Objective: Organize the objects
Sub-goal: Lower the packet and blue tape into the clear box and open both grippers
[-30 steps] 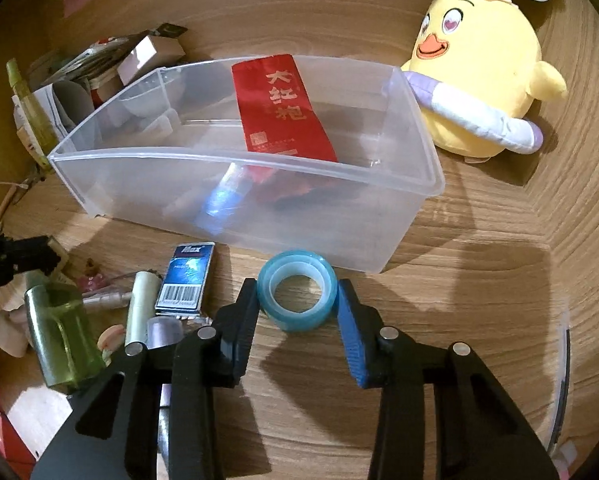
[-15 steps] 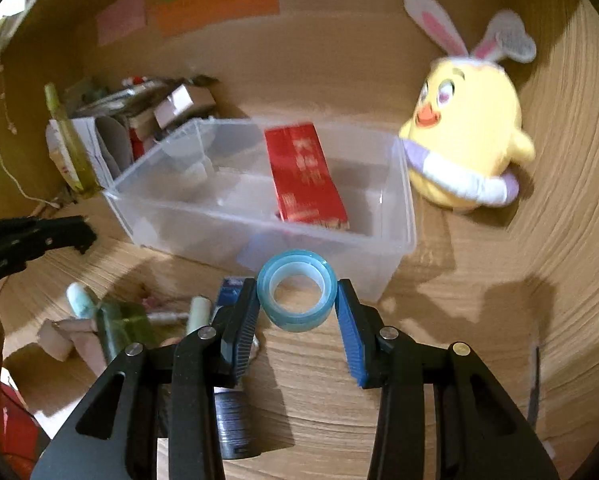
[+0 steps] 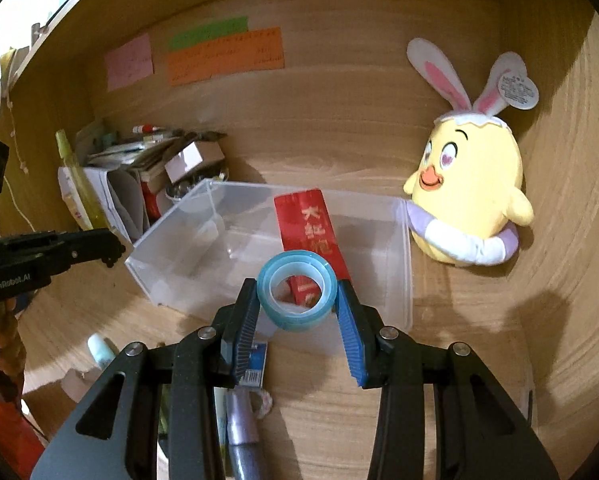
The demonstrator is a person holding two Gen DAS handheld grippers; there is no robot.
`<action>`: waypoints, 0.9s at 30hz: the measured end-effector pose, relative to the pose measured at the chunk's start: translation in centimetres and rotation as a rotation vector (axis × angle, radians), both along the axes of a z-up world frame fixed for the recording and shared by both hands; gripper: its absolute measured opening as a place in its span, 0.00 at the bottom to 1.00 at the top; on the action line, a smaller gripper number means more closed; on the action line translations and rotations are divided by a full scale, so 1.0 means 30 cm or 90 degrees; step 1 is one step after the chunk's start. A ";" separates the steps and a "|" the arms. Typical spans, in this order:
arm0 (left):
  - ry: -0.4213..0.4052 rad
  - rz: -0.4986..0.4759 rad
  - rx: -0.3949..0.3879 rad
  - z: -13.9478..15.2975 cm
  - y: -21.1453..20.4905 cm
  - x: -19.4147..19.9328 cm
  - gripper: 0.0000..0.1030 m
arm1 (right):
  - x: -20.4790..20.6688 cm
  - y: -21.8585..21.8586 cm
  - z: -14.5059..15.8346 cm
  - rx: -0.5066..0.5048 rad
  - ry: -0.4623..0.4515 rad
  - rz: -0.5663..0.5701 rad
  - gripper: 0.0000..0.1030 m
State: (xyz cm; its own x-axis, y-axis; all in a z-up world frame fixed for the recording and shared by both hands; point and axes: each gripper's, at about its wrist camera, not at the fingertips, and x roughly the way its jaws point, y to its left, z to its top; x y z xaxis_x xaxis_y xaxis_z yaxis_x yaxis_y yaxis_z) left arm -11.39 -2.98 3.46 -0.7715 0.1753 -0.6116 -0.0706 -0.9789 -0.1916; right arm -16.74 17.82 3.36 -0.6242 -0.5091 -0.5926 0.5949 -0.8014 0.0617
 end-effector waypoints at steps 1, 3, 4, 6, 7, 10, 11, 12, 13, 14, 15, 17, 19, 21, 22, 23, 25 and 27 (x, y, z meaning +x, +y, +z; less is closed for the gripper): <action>0.002 0.000 -0.001 0.003 0.003 -0.002 0.15 | -0.009 -0.006 0.002 -0.002 0.000 0.002 0.35; 0.005 0.002 -0.004 0.010 0.005 -0.017 0.15 | -0.025 -0.019 0.004 -0.002 0.000 0.006 0.35; 0.004 0.003 -0.004 0.013 0.007 -0.026 0.15 | -0.033 -0.027 0.005 0.000 0.001 0.008 0.35; 0.001 0.004 -0.003 0.018 0.008 -0.047 0.15 | -0.051 -0.039 0.008 0.005 0.005 0.010 0.35; -0.001 0.004 -0.004 0.020 0.010 -0.059 0.15 | -0.060 -0.045 0.010 0.008 0.010 0.006 0.35; -0.006 0.008 -0.005 0.024 0.011 -0.095 0.15 | -0.095 -0.051 0.020 -0.004 0.007 0.000 0.35; -0.007 0.008 -0.005 0.025 0.011 -0.106 0.15 | -0.105 -0.052 0.023 -0.009 0.004 -0.001 0.35; -0.008 0.008 -0.005 0.024 0.013 -0.118 0.15 | -0.114 -0.053 0.024 -0.012 0.003 -0.002 0.35; -0.010 0.009 -0.006 0.022 0.012 -0.129 0.15 | -0.124 -0.057 0.024 -0.012 0.003 -0.003 0.35; -0.013 0.010 -0.008 0.019 0.013 -0.140 0.15 | -0.133 -0.062 0.021 -0.011 0.001 -0.004 0.35; -0.017 0.010 -0.008 0.015 0.015 -0.153 0.15 | -0.139 -0.065 0.017 -0.009 -0.001 -0.003 0.35; -0.026 0.010 -0.007 0.004 0.018 -0.176 0.15 | -0.154 -0.078 0.002 0.000 -0.007 -0.002 0.35; -0.035 0.009 -0.003 -0.010 0.020 -0.199 0.15 | -0.170 -0.089 -0.020 0.010 -0.015 -0.003 0.35; -0.048 0.008 -0.003 -0.029 0.024 -0.224 0.15 | -0.188 -0.098 -0.043 0.015 -0.029 -0.005 0.35; -0.052 0.008 -0.004 -0.036 0.026 -0.232 0.15 | -0.198 -0.101 -0.056 0.018 -0.038 -0.005 0.35; -0.058 0.007 -0.004 -0.045 0.028 -0.242 0.15 | -0.206 -0.104 -0.067 0.021 -0.046 -0.005 0.35; -0.074 0.006 -0.005 -0.070 0.029 -0.260 0.15 | -0.218 -0.110 -0.087 0.030 -0.057 -0.004 0.35; -0.088 0.005 -0.003 -0.093 0.026 -0.275 0.15 | -0.226 -0.116 -0.101 0.038 -0.062 -0.003 0.35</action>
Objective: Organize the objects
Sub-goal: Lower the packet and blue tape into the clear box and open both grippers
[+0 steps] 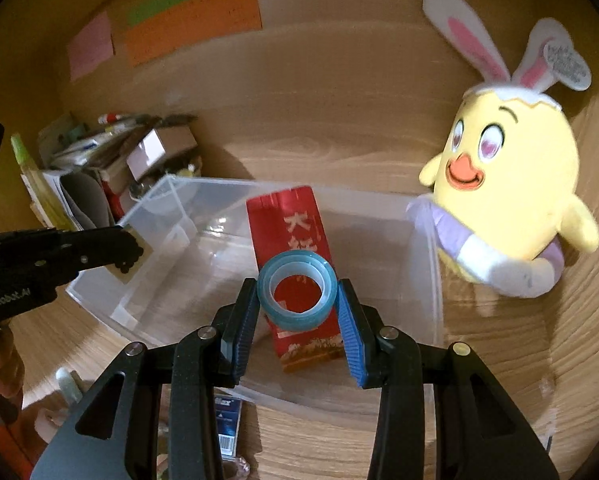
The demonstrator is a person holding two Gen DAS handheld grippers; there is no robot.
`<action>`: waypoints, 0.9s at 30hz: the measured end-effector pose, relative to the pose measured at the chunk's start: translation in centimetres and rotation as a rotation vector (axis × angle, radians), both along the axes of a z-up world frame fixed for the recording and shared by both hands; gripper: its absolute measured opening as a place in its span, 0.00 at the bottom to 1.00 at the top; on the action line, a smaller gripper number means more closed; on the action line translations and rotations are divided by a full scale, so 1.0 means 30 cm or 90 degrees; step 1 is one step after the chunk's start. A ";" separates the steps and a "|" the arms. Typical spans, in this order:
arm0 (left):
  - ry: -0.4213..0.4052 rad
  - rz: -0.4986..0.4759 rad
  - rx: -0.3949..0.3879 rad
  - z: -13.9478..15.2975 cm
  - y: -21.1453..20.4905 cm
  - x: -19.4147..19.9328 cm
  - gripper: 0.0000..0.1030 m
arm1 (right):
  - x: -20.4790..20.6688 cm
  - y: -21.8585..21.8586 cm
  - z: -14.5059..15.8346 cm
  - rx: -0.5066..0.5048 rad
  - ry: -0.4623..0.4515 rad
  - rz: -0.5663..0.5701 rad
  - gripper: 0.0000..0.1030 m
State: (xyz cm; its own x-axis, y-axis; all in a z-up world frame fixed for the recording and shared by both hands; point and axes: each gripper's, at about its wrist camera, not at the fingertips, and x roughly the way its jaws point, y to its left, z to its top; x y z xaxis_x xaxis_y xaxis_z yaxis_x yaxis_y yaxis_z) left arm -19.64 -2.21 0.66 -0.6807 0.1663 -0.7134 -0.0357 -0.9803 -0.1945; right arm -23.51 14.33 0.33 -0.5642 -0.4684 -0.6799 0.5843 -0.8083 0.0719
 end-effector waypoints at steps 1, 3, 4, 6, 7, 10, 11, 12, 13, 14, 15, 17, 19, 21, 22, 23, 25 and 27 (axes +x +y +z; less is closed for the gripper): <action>-0.007 0.001 0.004 -0.011 -0.001 -0.008 0.15 | -0.002 -0.003 -0.007 0.004 -0.002 0.001 0.35; -0.020 0.000 0.009 -0.035 0.001 -0.021 0.15 | -0.005 -0.009 -0.018 0.012 -0.006 0.003 0.35; -0.026 0.001 0.007 -0.046 0.003 -0.027 0.15 | -0.006 -0.014 -0.025 0.017 -0.007 0.003 0.35; -0.031 0.002 -0.003 -0.060 0.011 -0.034 0.15 | -0.007 -0.021 -0.034 0.027 -0.007 0.002 0.35; -0.029 0.003 -0.012 -0.059 0.017 -0.033 0.15 | -0.006 -0.024 -0.038 0.031 -0.006 0.002 0.35; -0.032 -0.003 -0.010 -0.060 0.024 -0.034 0.15 | -0.003 -0.032 -0.043 0.038 -0.007 0.006 0.35; -0.032 -0.004 -0.011 -0.061 0.024 -0.034 0.15 | -0.003 -0.034 -0.044 0.039 -0.007 0.007 0.35; -0.032 -0.005 -0.013 -0.061 0.025 -0.032 0.15 | -0.002 -0.034 -0.044 0.041 -0.006 0.005 0.35; -0.032 -0.005 -0.015 -0.062 0.025 -0.032 0.15 | -0.002 -0.035 -0.043 0.042 -0.005 0.005 0.35; -0.032 -0.005 -0.016 -0.062 0.026 -0.032 0.15 | 0.000 -0.033 -0.043 0.043 -0.004 0.004 0.35; -0.032 -0.004 -0.016 -0.061 0.026 -0.030 0.15 | 0.002 -0.033 -0.042 0.043 -0.002 0.003 0.35; -0.031 -0.003 -0.013 -0.061 0.026 -0.030 0.15 | 0.003 -0.033 -0.041 0.048 0.000 0.001 0.35; -0.031 -0.002 -0.011 -0.059 0.026 -0.028 0.15 | 0.006 -0.036 -0.038 0.052 0.002 0.000 0.37; -0.029 0.000 -0.005 -0.052 0.022 -0.022 0.15 | 0.013 -0.035 -0.032 0.053 0.008 0.000 0.43; -0.028 0.000 -0.002 -0.047 0.019 -0.017 0.15 | 0.016 -0.035 -0.027 0.054 0.012 -0.001 0.49; -0.026 0.002 0.001 -0.042 0.016 -0.011 0.16 | 0.022 -0.034 -0.022 0.054 0.017 -0.001 0.51; -0.021 0.003 0.003 -0.029 0.013 -0.001 0.18 | 0.037 -0.034 -0.009 0.056 0.030 -0.002 0.56; -0.012 0.005 0.002 -0.014 0.012 0.017 0.27 | 0.052 -0.036 0.004 0.058 0.042 -0.002 0.58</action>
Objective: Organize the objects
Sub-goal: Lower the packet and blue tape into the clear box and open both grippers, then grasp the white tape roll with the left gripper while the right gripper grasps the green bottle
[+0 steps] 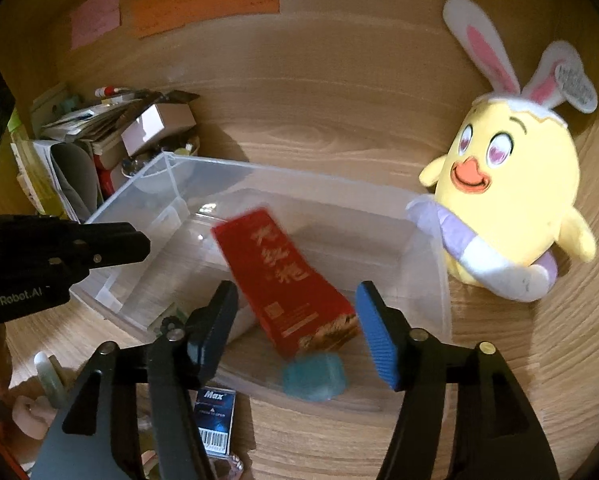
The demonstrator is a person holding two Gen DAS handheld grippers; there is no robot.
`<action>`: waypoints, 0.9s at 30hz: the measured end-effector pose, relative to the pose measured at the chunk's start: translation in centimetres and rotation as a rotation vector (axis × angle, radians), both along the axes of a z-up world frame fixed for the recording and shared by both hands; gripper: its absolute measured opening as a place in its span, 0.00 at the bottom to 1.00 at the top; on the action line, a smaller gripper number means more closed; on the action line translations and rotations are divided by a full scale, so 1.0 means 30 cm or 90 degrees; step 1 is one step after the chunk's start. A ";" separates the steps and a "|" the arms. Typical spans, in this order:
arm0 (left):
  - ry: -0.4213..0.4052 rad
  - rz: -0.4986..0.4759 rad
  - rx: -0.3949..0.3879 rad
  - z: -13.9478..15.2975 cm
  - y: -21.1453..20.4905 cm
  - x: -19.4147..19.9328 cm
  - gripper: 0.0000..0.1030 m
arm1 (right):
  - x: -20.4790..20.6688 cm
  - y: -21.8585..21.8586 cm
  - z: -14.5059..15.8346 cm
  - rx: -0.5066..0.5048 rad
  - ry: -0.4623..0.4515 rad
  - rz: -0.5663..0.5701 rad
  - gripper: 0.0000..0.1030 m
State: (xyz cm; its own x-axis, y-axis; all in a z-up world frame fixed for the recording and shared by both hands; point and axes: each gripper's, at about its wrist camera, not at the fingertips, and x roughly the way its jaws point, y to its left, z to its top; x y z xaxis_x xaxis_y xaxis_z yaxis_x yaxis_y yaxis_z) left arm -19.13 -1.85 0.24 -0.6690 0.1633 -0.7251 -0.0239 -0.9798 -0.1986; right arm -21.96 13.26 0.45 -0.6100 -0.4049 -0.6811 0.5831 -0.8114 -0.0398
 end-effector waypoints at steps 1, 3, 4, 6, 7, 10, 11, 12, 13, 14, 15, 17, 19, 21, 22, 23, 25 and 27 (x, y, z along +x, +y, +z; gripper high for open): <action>0.003 0.001 0.000 0.006 -0.003 0.009 0.29 | 0.009 0.001 0.007 0.001 0.006 0.000 0.60; 0.012 0.003 -0.002 0.018 -0.004 0.030 0.37 | 0.028 0.002 0.018 0.002 0.018 -0.001 0.65; 0.016 0.004 -0.003 0.025 -0.006 0.042 0.40 | 0.038 0.005 0.024 0.002 0.024 -0.002 0.67; 0.021 0.007 -0.001 0.035 -0.010 0.061 0.54 | 0.053 0.008 0.032 0.002 0.031 -0.003 0.68; 0.024 0.009 0.000 0.040 -0.014 0.072 0.57 | 0.063 0.012 0.037 0.001 0.032 -0.003 0.68; 0.031 0.016 -0.008 0.052 -0.021 0.112 0.62 | 0.082 0.028 0.048 -0.008 0.026 0.001 0.71; 0.033 0.018 -0.014 0.055 -0.022 0.125 0.63 | 0.092 0.034 0.051 -0.012 0.025 0.002 0.72; 0.036 0.020 -0.020 0.058 -0.024 0.141 0.66 | 0.105 0.044 0.057 -0.015 0.028 0.001 0.73; 0.038 0.022 -0.024 0.060 -0.028 0.157 0.67 | 0.114 0.051 0.061 -0.017 0.031 0.000 0.75; 0.039 0.024 -0.026 0.062 -0.030 0.168 0.69 | 0.126 0.058 0.066 -0.019 0.034 -0.001 0.75; 0.040 0.026 -0.029 0.062 -0.033 0.184 0.70 | 0.135 0.065 0.070 -0.022 0.035 -0.003 0.75; 0.041 0.027 -0.034 0.064 -0.039 0.211 0.70 | 0.158 0.082 0.079 -0.030 0.034 -0.003 0.75; 0.044 0.028 -0.039 0.064 -0.046 0.248 0.71 | 0.181 0.092 0.085 -0.034 0.037 -0.005 0.75; 0.046 0.028 -0.041 0.061 -0.051 0.281 0.73 | 0.207 0.102 0.087 -0.035 0.041 -0.005 0.75; 0.045 0.029 -0.042 0.059 -0.054 0.297 0.73 | 0.223 0.107 0.087 -0.037 0.042 -0.005 0.75; 0.044 0.029 -0.043 0.057 -0.056 0.313 0.73 | 0.233 0.110 0.085 -0.038 0.040 -0.005 0.75; 0.042 0.028 -0.045 0.050 -0.061 0.345 0.74 | 0.254 0.117 0.079 -0.040 0.037 -0.004 0.75; 0.038 0.028 -0.047 0.039 -0.067 0.381 0.74 | 0.278 0.125 0.071 -0.043 0.032 -0.004 0.75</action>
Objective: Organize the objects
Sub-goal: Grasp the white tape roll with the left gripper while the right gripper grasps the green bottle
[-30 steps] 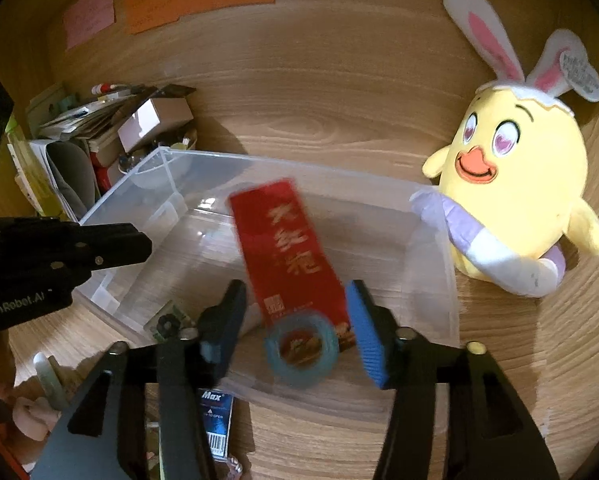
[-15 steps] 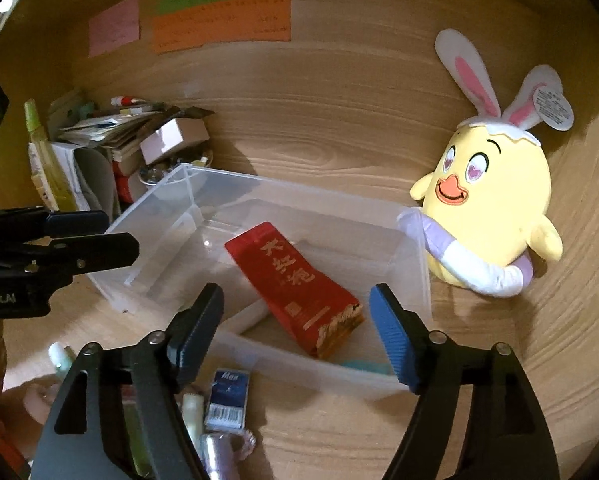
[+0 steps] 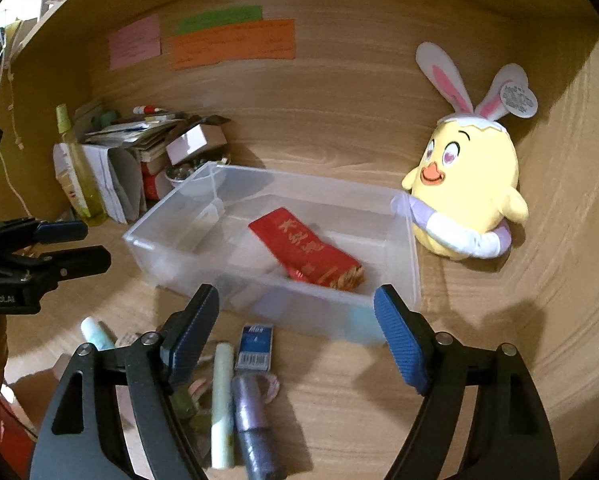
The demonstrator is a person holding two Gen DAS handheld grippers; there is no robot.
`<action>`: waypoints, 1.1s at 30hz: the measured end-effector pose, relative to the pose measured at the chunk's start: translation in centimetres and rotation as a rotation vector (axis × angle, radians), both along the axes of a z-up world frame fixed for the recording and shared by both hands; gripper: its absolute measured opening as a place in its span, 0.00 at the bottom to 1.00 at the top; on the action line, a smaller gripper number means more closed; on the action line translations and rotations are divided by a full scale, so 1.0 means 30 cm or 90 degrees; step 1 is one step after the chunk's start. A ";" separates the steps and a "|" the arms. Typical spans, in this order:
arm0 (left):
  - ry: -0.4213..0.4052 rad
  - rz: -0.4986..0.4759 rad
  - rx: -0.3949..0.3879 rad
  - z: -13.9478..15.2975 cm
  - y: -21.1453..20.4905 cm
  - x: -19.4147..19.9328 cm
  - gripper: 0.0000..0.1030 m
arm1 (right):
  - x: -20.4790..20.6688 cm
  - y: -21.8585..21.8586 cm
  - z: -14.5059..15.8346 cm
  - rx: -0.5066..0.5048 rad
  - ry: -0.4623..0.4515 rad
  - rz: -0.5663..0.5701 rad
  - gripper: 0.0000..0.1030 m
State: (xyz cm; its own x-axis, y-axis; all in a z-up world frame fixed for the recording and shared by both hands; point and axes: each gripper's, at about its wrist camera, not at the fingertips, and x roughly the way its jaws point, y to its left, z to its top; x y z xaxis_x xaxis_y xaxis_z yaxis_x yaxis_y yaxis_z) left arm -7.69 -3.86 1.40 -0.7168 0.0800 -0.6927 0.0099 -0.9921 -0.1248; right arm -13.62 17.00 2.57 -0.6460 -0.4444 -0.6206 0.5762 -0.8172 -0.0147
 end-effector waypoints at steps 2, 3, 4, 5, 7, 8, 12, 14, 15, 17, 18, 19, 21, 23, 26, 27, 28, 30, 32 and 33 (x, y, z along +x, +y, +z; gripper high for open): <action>-0.003 0.001 0.001 -0.012 -0.002 0.029 0.74 | 0.025 0.004 -0.013 -0.008 -0.014 0.006 0.75; -0.006 0.002 0.003 -0.021 -0.005 0.046 0.74 | 0.036 0.004 -0.019 -0.010 -0.019 0.010 0.75; -0.010 0.003 0.006 -0.031 -0.008 0.063 0.74 | 0.053 0.000 -0.027 -0.012 -0.024 0.016 0.75; -0.013 0.004 0.008 -0.040 -0.009 0.074 0.74 | 0.066 -0.005 -0.031 -0.011 -0.025 0.020 0.75; -0.024 0.002 0.016 -0.063 -0.009 0.097 0.74 | 0.093 -0.018 -0.042 -0.007 -0.027 0.030 0.75; -0.029 0.002 0.020 -0.074 -0.009 0.106 0.74 | 0.108 -0.026 -0.050 -0.006 -0.027 0.035 0.75; -0.054 0.001 0.035 -0.119 -0.006 0.143 0.74 | 0.153 -0.047 -0.080 -0.007 -0.039 0.049 0.75; -0.060 0.002 0.037 -0.132 -0.003 0.160 0.74 | 0.172 -0.059 -0.099 -0.006 -0.046 0.058 0.75; -0.062 0.002 0.037 -0.139 -0.002 0.172 0.74 | 0.179 -0.066 -0.109 -0.004 -0.051 0.062 0.75; -0.065 0.003 0.039 -0.153 0.001 0.191 0.74 | 0.190 -0.076 -0.125 -0.001 -0.058 0.068 0.75; -0.068 0.002 0.043 -0.163 0.002 0.200 0.74 | 0.194 -0.084 -0.134 0.002 -0.061 0.072 0.75; -0.073 0.001 0.047 -0.176 0.005 0.210 0.74 | 0.198 -0.092 -0.144 0.005 -0.064 0.074 0.75; -0.079 -0.003 0.051 -0.196 0.010 0.220 0.74 | 0.200 -0.106 -0.163 0.011 -0.070 0.078 0.75; -0.083 -0.006 0.048 -0.216 0.018 0.231 0.74 | 0.203 -0.122 -0.181 0.015 -0.079 0.086 0.75; -0.088 -0.006 0.056 -0.240 0.021 0.243 0.74 | 0.202 -0.137 -0.199 0.021 -0.080 0.085 0.72; -0.086 -0.004 0.061 -0.244 0.020 0.248 0.74 | 0.201 -0.141 -0.202 0.021 -0.082 0.085 0.67; -0.080 0.000 0.063 -0.244 0.017 0.254 0.74 | 0.198 -0.144 -0.206 0.021 -0.087 0.088 0.61; -0.067 0.003 0.063 -0.242 0.014 0.264 0.73 | 0.194 -0.148 -0.210 0.019 -0.096 0.091 0.53; -0.056 -0.001 0.072 -0.239 0.008 0.276 0.65 | 0.192 -0.150 -0.212 0.017 -0.102 0.095 0.46; -0.054 -0.004 0.074 -0.238 0.008 0.280 0.60 | 0.192 -0.151 -0.213 0.016 -0.103 0.097 0.43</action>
